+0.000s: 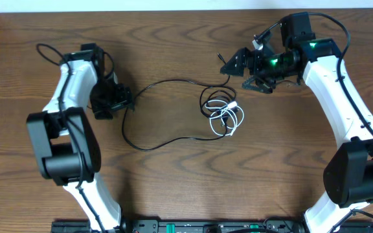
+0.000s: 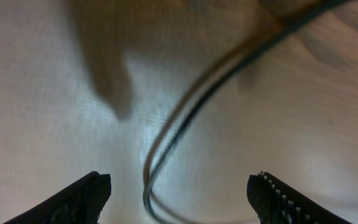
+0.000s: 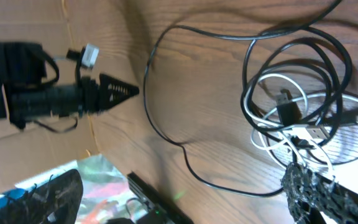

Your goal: Untangle cables

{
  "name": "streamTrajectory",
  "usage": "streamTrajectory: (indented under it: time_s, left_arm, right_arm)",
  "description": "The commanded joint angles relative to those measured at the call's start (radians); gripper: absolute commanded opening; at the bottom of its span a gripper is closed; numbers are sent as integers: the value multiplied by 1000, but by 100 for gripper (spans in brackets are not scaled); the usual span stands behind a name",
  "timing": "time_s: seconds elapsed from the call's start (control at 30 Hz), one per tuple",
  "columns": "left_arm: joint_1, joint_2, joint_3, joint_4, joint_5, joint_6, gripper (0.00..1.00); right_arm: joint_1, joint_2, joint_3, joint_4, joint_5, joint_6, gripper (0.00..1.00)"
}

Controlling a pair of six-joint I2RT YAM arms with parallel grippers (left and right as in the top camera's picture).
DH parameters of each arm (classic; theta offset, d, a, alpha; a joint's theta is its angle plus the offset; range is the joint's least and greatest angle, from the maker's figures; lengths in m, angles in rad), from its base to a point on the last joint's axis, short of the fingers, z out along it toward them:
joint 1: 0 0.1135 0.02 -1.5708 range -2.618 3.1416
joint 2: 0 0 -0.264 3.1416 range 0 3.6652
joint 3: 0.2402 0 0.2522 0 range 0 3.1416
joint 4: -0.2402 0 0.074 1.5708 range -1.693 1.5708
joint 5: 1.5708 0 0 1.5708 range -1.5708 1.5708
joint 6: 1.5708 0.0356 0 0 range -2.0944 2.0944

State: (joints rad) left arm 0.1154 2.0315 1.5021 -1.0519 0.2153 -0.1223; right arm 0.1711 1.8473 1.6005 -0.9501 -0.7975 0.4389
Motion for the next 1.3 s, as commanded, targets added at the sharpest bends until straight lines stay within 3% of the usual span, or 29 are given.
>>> streamTrajectory:
  time_s: [0.0, 0.27, 0.73, 0.8, 0.83, 0.87, 1.07, 1.27]
  left_arm:
    - [-10, 37, 7, 18, -93, 18, 76]
    - [-22, 56, 5, 26, -93, 21, 57]
    - [-72, 56, -98, 139, -133, 21, 56]
    - [-72, 56, -98, 145, -135, 21, 33]
    - [-72, 56, -98, 146, -134, 21, 11]
    - [-72, 55, -97, 146, -134, 21, 8]
    - [-72, -36, -50, 85, -96, 9, 7]
    - [-72, -271, 37, 68, 108, 9, 8]
  right_arm:
    - [-6, -3, 2, -16, -17, -82, 99]
    - [-7, -3, 2, -7, -17, -81, 99]
    - [-7, -3, 2, -8, -17, -81, 99]
    - [-7, -3, 2, -8, -17, -81, 99]
    - [-7, -3, 2, -8, -17, -81, 99]
    - [-6, -3, 2, -8, -17, -81, 99]
    - [-6, -3, 2, -12, -17, -81, 99]
    - [-6, -3, 2, -17, -17, -81, 99]
